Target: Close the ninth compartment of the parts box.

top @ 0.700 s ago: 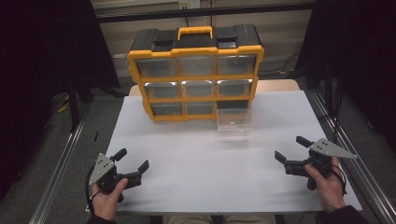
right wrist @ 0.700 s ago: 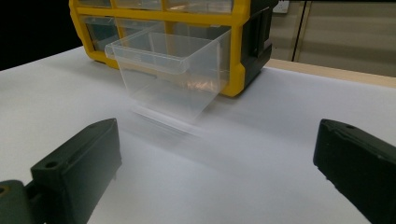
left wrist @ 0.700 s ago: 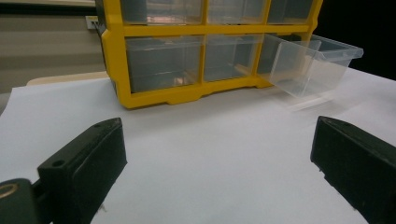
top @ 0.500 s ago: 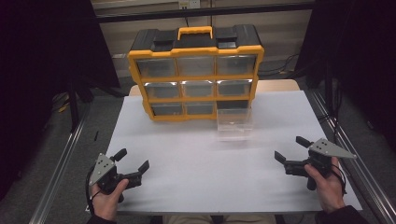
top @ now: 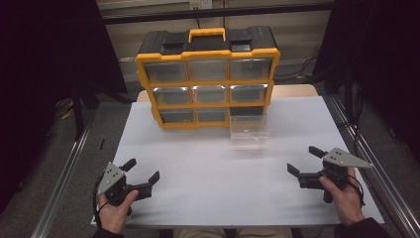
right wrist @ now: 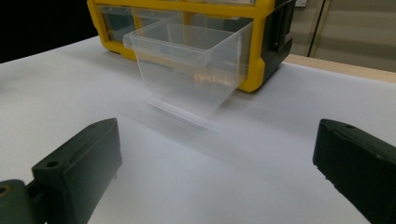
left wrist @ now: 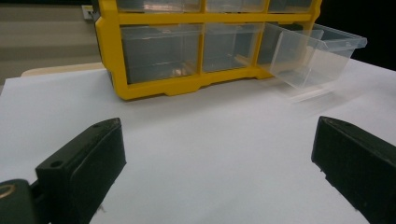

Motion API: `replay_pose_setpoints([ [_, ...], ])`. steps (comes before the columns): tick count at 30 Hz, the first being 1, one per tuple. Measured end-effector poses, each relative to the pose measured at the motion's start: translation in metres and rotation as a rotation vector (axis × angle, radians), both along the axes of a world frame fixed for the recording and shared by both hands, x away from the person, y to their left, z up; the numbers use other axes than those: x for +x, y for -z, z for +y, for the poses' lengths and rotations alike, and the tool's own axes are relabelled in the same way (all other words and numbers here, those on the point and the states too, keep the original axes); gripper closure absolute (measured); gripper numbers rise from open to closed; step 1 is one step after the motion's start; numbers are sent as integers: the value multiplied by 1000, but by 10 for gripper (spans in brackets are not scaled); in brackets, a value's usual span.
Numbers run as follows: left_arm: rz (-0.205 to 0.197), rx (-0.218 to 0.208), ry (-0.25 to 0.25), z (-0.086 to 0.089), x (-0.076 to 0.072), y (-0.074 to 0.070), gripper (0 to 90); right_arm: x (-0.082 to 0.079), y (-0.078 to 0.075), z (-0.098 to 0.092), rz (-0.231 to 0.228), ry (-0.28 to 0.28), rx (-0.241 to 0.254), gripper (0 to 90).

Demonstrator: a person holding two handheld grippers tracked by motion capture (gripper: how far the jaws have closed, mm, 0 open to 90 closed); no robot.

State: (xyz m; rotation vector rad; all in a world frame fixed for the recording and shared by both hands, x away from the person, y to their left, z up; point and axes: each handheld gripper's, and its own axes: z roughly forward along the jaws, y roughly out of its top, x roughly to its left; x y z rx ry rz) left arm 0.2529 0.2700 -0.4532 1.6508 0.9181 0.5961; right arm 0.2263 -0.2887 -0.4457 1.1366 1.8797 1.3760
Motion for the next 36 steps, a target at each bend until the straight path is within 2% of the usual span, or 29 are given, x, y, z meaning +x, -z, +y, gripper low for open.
replay_pose_setpoints([
  [22,-12,12,2,0,-3,-2,27,2,-3,26,31,-127,3,16],
  [32,-10,11,8,-1,-4,-2,27,8,-5,42,31,-155,6,19],
  [36,-11,19,11,-1,-4,-2,27,13,-4,47,49,-159,12,45],
])
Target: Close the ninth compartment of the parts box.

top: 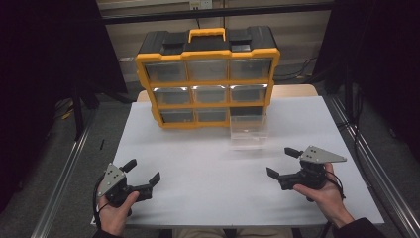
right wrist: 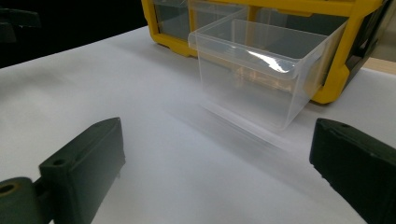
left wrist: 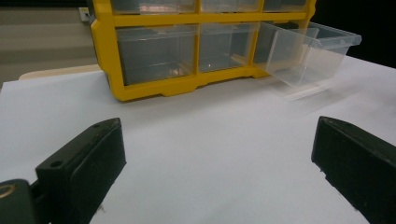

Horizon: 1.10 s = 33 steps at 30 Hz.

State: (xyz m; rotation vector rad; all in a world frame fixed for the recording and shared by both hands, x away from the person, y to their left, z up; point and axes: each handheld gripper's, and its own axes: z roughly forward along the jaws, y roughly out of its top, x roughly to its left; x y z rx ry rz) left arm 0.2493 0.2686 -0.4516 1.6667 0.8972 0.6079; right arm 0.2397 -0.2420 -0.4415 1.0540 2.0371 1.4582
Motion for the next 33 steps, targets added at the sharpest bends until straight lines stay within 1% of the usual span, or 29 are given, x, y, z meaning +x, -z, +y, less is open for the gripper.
replay_pose_setpoints([
  [1,-1,1,0,0,0,0,27,0,0,0,0,0,0,45],
  [2,-2,2,0,0,0,0,27,2,0,1,4,-3,1,82],
  [4,-2,0,0,0,0,0,27,4,0,1,6,-6,6,94],
  [5,-2,0,-2,0,0,0,27,5,0,1,10,-6,8,122],
  [6,-2,1,-2,0,0,0,27,5,0,1,10,-6,8,122],
  [7,-2,1,-2,0,0,0,27,6,0,1,10,-12,9,162],
  [8,-2,1,-2,0,0,0,27,6,0,1,10,-12,9,162],
  [9,-2,2,-1,0,0,0,27,8,0,2,16,-10,9,190],
  [10,-3,2,-1,0,0,0,27,9,0,2,15,-14,7,213],
  [11,-4,5,-2,0,0,0,27,9,0,2,15,-14,7,213],
  [13,-4,5,-2,0,0,0,27,11,0,4,18,-9,11,265],
  [14,-4,5,-2,0,0,0,27,11,0,4,18,-9,11,265],
  [15,-5,5,-2,0,0,0,27,12,0,5,10,-10,10,304],
  [16,-4,3,-2,0,0,0,27,12,0,5,10,-10,10,304],
  [19,-6,4,-3,0,0,0,27,14,0,7,17,-17,17,412],
  [20,-6,5,-2,0,0,0,27,14,0,7,17,-17,17,412],
  [21,-4,3,3,0,0,0,27,16,0,7,17,-27,24,466],
  [22,-5,4,2,0,0,0,27,16,0,7,17,-27,24,466],
  [24,-4,2,3,-1,0,0,27,18,1,7,21,-31,32,528],
  [27,-9,7,-4,0,-1,-1,27,20,1,8,18,-33,32,586],
  [28,-7,5,1,0,0,-1,27,20,1,8,18,-33,32,586],
  [29,-7,4,0,0,0,-1,27,20,1,8,16,-35,29,613],
  [30,-4,-1,0,-1,-1,0,27,20,1,8,17,-33,29,666],
  [31,-8,5,-2,0,-1,-1,27,20,1,8,17,-35,29,689],
  [33,-8,4,-2,0,-1,-1,27,21,2,9,15,-42,30,739],
])
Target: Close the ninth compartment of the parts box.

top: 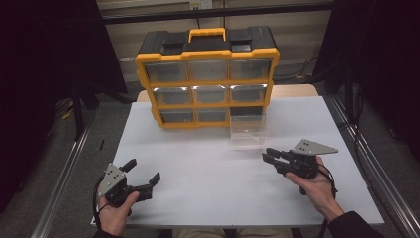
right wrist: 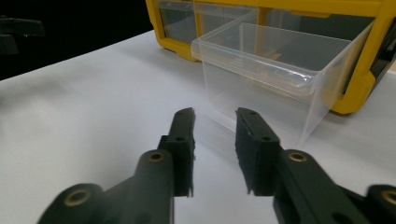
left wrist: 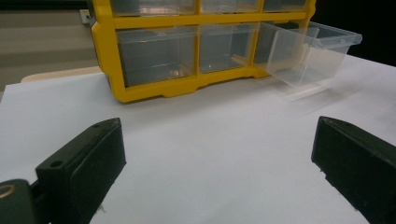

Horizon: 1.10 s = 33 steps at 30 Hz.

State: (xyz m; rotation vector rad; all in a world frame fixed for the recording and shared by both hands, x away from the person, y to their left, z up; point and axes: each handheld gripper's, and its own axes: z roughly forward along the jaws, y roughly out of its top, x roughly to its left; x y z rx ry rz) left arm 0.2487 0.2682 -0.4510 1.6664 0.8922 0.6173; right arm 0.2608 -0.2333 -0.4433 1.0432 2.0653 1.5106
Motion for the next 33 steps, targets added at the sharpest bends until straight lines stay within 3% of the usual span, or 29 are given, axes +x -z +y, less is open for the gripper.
replay_pose_setpoints([
  [10,0,4,0,0,0,0,27,3,3,4,21,-37,-6,900],
  [33,-7,10,5,0,0,0,27,21,9,15,31,-43,-32,900],
])
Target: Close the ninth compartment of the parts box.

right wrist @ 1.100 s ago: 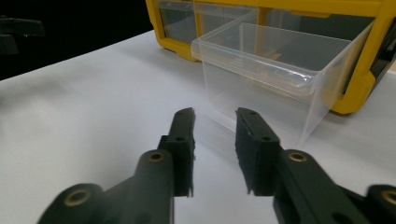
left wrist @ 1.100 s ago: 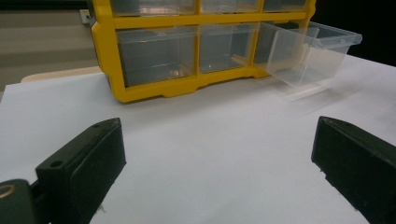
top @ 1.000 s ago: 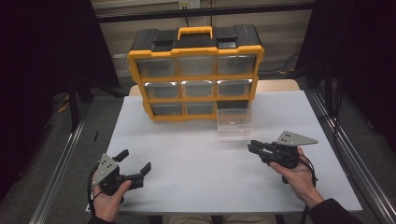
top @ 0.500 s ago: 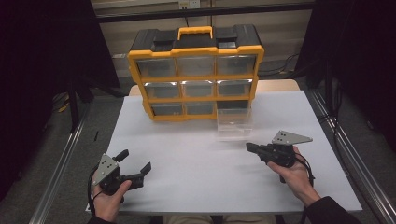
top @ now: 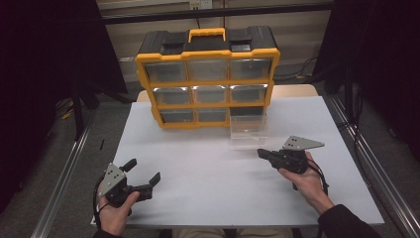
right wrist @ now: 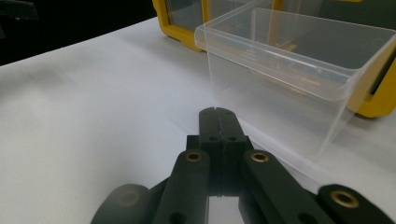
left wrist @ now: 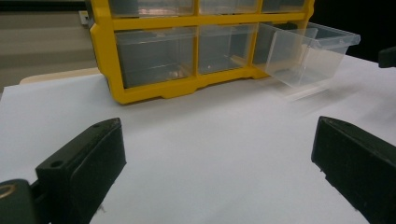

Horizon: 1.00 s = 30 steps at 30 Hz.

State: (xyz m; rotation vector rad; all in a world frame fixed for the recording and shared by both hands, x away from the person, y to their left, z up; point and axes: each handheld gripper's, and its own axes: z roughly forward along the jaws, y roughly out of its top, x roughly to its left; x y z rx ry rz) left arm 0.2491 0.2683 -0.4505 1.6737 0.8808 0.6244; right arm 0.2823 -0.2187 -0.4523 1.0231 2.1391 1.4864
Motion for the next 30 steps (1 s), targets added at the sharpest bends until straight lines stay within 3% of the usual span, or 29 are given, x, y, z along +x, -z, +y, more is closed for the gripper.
replay_pose_setpoints([
  [11,9,-5,-3,0,0,1,28,10,3,8,-7,-4,-16,900],
  [17,8,-5,-4,0,1,1,28,16,4,9,-16,10,-6,900],
  [30,7,0,-1,0,0,1,28,32,10,7,-19,45,-43,900],
])
